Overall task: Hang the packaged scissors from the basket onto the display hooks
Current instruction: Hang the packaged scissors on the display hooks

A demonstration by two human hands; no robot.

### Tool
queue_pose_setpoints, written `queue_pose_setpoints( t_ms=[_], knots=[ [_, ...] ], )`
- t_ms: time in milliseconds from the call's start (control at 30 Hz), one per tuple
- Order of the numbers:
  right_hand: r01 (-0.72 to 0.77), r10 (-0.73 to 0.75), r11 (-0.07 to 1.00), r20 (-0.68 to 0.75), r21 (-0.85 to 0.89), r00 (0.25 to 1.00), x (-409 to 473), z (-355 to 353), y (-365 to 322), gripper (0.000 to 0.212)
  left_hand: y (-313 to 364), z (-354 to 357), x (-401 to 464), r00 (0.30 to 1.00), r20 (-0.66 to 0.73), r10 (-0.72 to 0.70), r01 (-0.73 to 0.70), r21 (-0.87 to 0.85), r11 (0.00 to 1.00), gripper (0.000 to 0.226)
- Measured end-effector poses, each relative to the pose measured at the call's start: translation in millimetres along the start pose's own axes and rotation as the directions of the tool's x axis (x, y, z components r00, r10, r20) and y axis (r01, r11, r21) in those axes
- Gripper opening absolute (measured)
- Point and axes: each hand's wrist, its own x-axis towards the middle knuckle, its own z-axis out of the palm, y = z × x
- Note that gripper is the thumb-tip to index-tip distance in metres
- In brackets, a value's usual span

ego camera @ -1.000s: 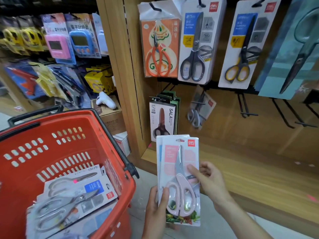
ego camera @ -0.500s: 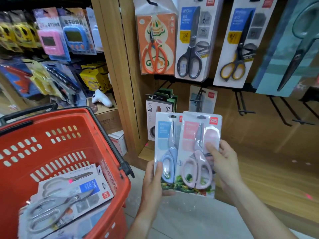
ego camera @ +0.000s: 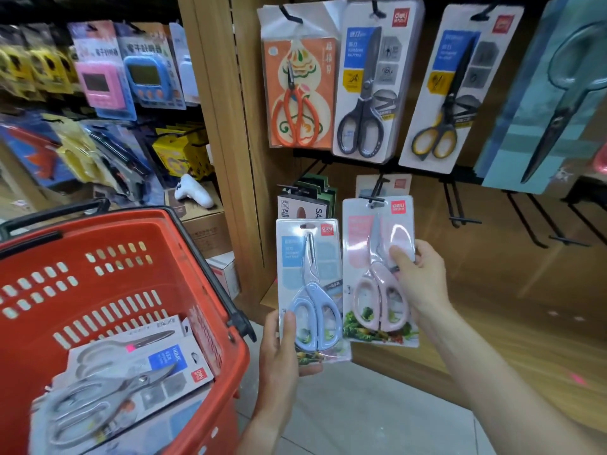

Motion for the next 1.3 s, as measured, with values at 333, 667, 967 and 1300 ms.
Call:
queue_pose_setpoints(
  t_ms=[333, 667, 967, 1300],
  knots=[
    [-0.111, 0.111, 0.994, -0.088, 0.001, 0.990, 76.4, 16.2, 5.7, 0.017, 4.4, -4.1, -4.1, 0.999, 0.045, -0.007, 0.008, -0.011, 1.000, 0.022],
    [-0.024, 0.025, 1.000, -0.044, 0.019, 0.999, -19.2, -0.7, 3.6, 0.044, 6.5, 16.3, -4.9, 0.969, 0.244, -0.034, 0.029, 0.026, 0.999, 0.023],
    [-0.080, 0.046, 0.961, 0.135, 0.263, 0.990, -47.6, 0.8, 14.7, 0.028, 17.9, 43.9, 2.8, 0.935, 0.356, -0.003, -0.018, 0.057, 0.998, 0.024],
    [0.010, -0.028, 0.981, 0.092, 0.192, 0.995, -40.2, 6.0, 16.3, 0.008, 12.0, 44.5, 8.8, 0.939, 0.343, 0.037, -0.067, 0.077, 0.995, 0.021]
  ],
)
